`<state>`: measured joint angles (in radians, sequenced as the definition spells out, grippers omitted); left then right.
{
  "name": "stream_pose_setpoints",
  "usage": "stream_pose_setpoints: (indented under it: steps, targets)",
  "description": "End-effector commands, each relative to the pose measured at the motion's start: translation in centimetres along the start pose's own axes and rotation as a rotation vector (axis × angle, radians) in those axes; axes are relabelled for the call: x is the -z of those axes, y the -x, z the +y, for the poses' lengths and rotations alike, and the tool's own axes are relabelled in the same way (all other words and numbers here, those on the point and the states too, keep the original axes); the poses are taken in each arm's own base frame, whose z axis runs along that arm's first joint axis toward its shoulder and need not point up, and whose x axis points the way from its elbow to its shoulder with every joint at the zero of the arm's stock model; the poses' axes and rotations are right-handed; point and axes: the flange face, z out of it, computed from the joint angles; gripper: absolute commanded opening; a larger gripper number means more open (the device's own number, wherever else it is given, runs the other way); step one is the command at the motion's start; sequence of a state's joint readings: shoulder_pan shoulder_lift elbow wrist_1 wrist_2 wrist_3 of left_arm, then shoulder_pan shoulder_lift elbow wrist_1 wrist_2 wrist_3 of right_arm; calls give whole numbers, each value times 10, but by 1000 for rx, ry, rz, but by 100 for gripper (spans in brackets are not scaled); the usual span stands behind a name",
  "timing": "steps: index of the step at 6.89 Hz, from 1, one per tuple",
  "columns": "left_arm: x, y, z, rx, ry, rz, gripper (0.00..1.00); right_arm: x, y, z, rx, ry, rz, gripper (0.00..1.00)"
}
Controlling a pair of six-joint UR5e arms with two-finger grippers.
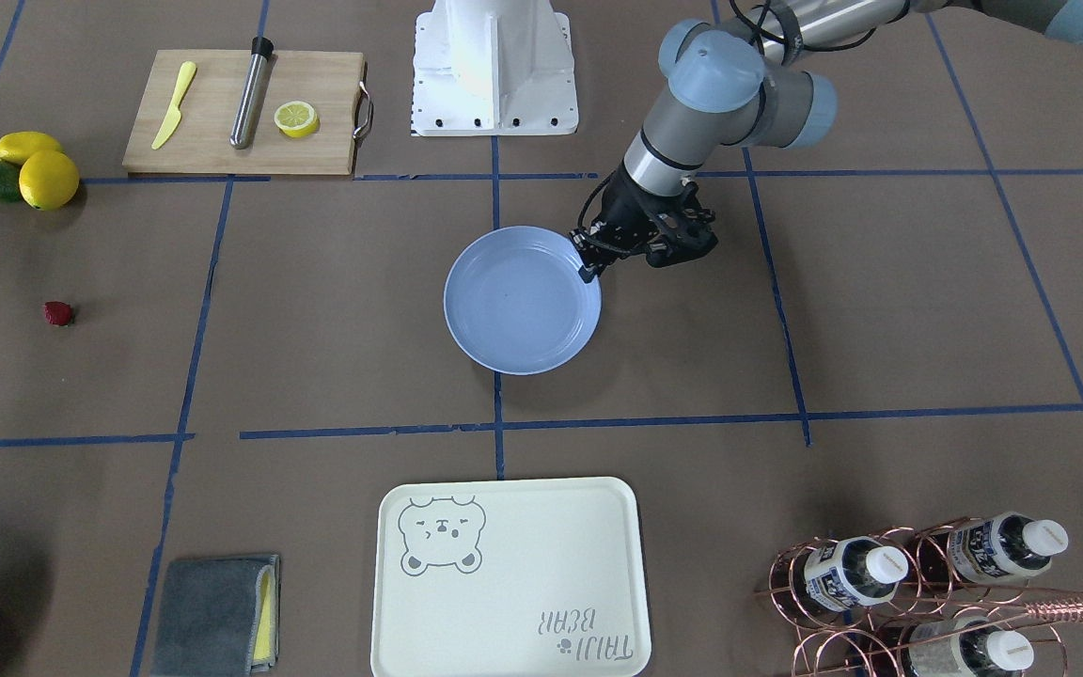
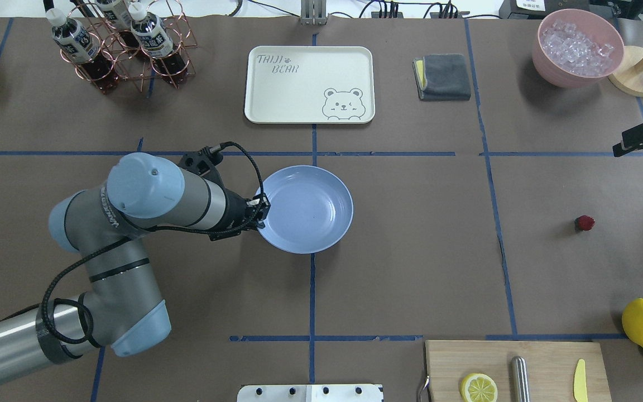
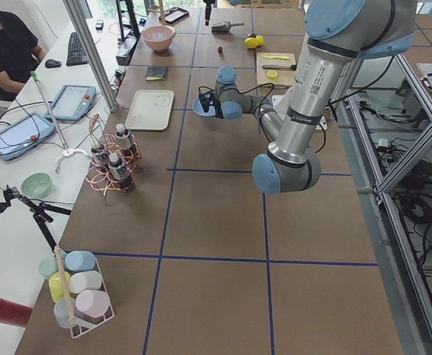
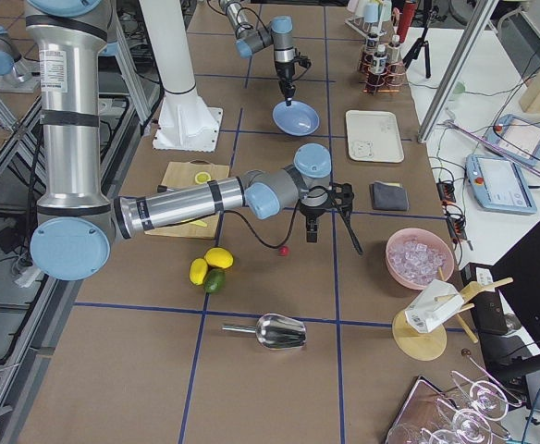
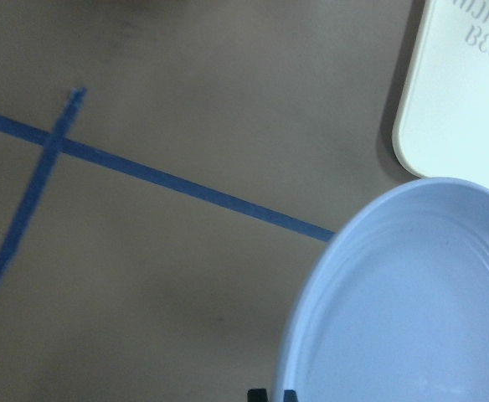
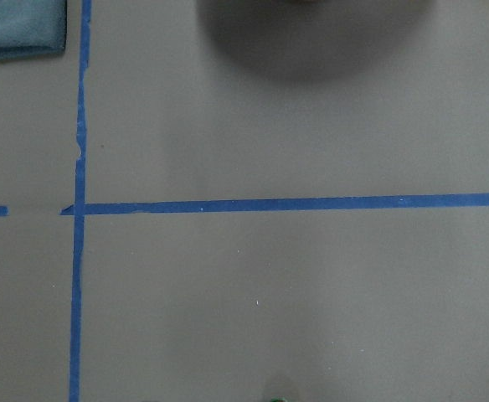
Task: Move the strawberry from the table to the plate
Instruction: 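Drag the blue plate with the left gripper toward the table center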
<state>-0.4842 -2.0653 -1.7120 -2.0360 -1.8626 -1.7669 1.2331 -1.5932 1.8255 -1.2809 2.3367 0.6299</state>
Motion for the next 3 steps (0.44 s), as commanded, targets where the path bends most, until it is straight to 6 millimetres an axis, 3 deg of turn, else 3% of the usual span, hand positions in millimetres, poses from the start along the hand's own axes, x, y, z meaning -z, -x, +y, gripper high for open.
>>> stream_pose_setpoints:
  steps: [1,2,3]
  targets:
    - [-23,7,22,1,25,-31,69,-1,0,1,1,2,1,100]
    - [-30,10,22,-3,29,-26,100,-2,-1,2,-1,4,2,100]
    - [-20,6,22,-17,27,0,100,-8,2,4,5,16,5,100]
